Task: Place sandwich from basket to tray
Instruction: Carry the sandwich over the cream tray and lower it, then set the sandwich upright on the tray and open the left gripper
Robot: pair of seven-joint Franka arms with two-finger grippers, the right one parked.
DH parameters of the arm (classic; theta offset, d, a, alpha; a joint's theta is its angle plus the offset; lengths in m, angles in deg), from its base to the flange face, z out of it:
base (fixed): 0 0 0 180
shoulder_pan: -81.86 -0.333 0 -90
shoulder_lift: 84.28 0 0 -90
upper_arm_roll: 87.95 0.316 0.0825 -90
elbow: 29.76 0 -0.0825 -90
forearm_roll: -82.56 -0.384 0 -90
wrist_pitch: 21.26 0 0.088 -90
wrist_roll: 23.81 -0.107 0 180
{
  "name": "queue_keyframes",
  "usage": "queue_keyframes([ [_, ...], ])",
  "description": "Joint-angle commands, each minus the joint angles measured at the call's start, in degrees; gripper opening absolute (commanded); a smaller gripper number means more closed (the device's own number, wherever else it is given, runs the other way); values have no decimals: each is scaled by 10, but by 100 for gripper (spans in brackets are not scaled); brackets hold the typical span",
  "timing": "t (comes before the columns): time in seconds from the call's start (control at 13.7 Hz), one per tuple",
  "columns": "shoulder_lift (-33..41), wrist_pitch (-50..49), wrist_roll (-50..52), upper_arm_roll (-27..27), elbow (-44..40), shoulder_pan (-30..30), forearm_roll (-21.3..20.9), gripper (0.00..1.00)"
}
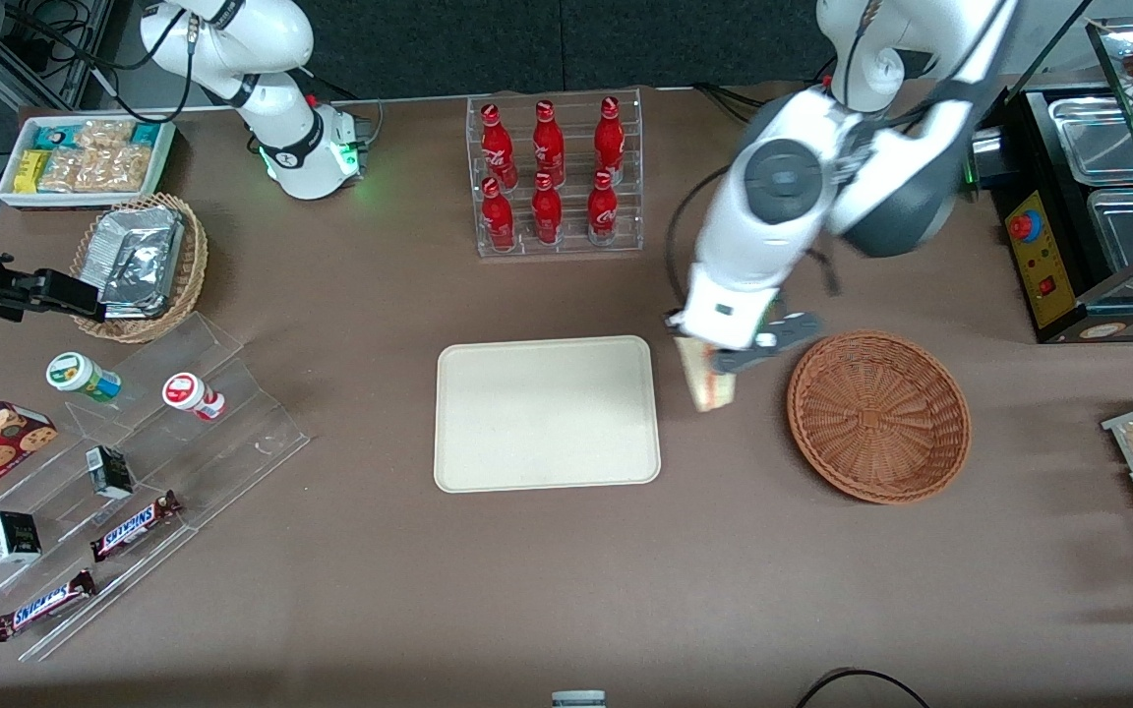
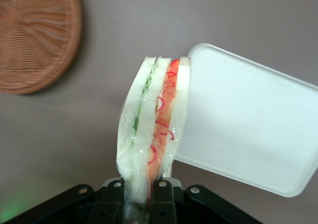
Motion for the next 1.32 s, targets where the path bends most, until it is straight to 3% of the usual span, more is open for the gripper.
queue_keyframes([
  [0.0, -67, 41, 3, 1, -28, 40, -19, 0],
  [0.51, -247, 68, 95, 3, -153, 132, -161, 0],
  [0.88, -291, 120, 123, 6, -155, 156, -205, 0],
  [1.24, -309, 147, 121, 6, -155, 162, -211, 0],
])
